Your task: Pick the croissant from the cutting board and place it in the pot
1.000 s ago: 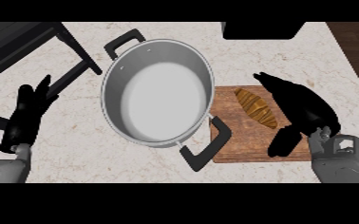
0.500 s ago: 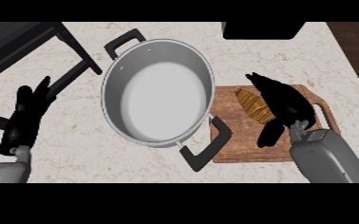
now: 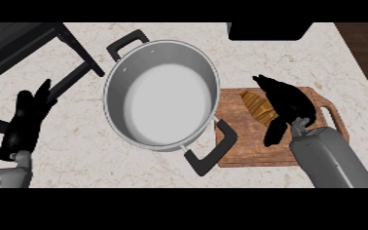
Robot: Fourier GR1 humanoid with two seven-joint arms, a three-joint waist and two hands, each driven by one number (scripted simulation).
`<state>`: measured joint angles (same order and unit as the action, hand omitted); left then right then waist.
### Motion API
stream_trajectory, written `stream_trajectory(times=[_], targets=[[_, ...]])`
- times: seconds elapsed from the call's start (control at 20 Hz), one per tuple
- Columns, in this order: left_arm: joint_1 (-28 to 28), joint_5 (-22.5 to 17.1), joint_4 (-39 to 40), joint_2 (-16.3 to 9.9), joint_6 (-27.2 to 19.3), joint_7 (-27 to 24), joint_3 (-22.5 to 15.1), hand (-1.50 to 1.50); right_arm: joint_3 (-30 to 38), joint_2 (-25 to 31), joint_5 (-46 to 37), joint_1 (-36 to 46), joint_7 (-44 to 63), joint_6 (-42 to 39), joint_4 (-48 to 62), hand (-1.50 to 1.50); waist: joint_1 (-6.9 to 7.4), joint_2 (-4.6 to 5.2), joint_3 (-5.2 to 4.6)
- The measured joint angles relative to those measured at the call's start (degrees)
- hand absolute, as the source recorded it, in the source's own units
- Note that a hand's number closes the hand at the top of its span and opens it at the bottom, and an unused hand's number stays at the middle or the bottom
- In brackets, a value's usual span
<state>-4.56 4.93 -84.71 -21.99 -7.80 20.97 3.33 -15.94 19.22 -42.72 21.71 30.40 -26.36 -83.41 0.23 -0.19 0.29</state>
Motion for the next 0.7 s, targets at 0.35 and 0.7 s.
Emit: stream_trajectory(times=[0.35,0.7], targets=[[-0.3,1.3,0.5,1.3,1.0,-0.9,1.1,0.0,0.9,-3.1,-2.9,0.7,-2.0,1.0,5.6,-1.5,0.0,-0.06,0.08],[-0.5,3.0,-0.2,2.6,1.5,0.4,1.7,0.0,2.9,-5.3,-5.0,1.3,-4.7,2.6,10.0,-1.5,-0.04,-0.01,0.01]])
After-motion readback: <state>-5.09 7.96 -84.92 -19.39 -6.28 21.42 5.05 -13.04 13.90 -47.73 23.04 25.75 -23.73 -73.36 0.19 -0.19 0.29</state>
